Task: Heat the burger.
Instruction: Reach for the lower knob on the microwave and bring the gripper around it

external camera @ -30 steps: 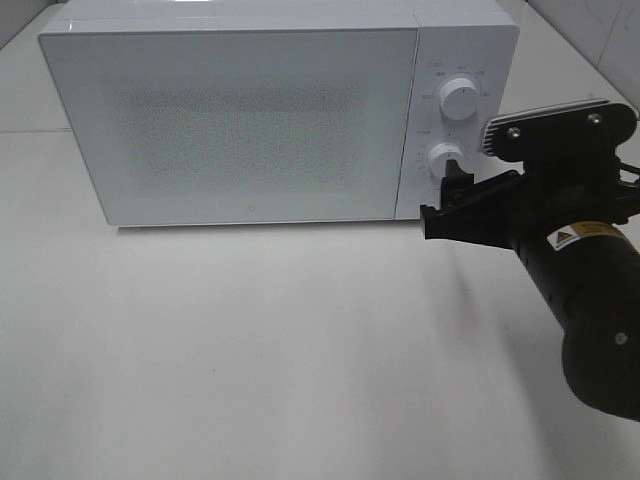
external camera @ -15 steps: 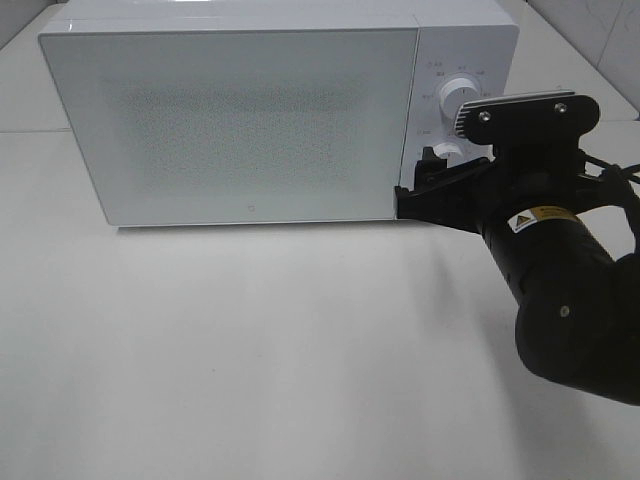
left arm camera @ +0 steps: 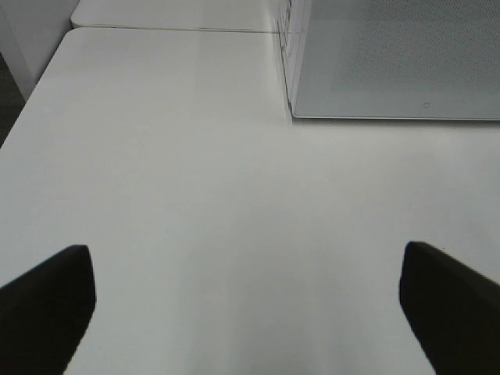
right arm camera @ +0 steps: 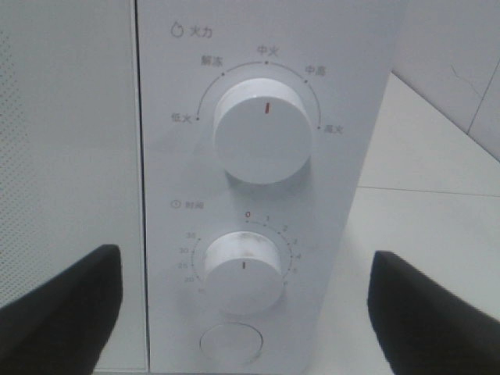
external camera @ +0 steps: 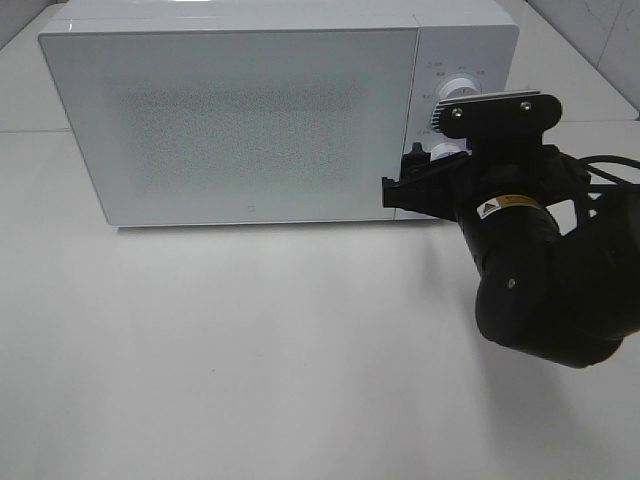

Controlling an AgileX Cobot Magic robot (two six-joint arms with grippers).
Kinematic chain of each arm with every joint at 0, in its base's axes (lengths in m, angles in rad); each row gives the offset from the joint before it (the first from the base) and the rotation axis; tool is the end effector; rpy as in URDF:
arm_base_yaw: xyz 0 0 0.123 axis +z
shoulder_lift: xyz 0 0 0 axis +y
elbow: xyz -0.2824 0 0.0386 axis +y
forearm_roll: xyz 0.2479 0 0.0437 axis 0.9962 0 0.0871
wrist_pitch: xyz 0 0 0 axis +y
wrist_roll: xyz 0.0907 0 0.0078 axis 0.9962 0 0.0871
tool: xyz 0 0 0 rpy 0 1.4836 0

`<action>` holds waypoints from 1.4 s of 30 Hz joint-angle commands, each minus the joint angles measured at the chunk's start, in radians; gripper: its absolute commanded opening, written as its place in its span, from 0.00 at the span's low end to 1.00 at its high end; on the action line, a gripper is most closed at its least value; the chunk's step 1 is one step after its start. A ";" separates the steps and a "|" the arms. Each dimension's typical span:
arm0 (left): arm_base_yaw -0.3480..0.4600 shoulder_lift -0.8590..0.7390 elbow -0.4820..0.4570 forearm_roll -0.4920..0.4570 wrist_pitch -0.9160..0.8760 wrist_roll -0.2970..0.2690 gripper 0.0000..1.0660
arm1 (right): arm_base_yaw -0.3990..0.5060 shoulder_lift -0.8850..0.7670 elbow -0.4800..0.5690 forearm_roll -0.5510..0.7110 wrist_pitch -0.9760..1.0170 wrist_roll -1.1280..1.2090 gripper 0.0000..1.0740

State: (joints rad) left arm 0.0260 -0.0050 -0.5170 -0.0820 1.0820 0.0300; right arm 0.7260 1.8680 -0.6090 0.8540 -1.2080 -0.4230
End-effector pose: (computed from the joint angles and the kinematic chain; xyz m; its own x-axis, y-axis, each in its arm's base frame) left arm -0.0085 -0.0068 0.2803 -0.4543 -0.0204 -0.8906 0.0346 0.9986 -0.0405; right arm 0.2679 0.1521 0.1510 -0.0950 -0.1187 -0.9884 0.0486 0.9911 -0.1237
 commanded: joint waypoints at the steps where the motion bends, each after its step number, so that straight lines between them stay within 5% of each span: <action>1: 0.002 -0.015 0.000 -0.009 -0.011 0.001 0.92 | -0.005 0.042 -0.041 -0.014 -0.082 0.007 0.71; 42: 0.002 -0.015 0.000 -0.008 -0.011 0.002 0.92 | -0.106 0.215 -0.169 -0.095 -0.033 0.092 0.71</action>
State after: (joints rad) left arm 0.0260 -0.0050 -0.5170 -0.0820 1.0820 0.0300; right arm 0.6260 2.0830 -0.7700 0.7690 -1.2100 -0.3420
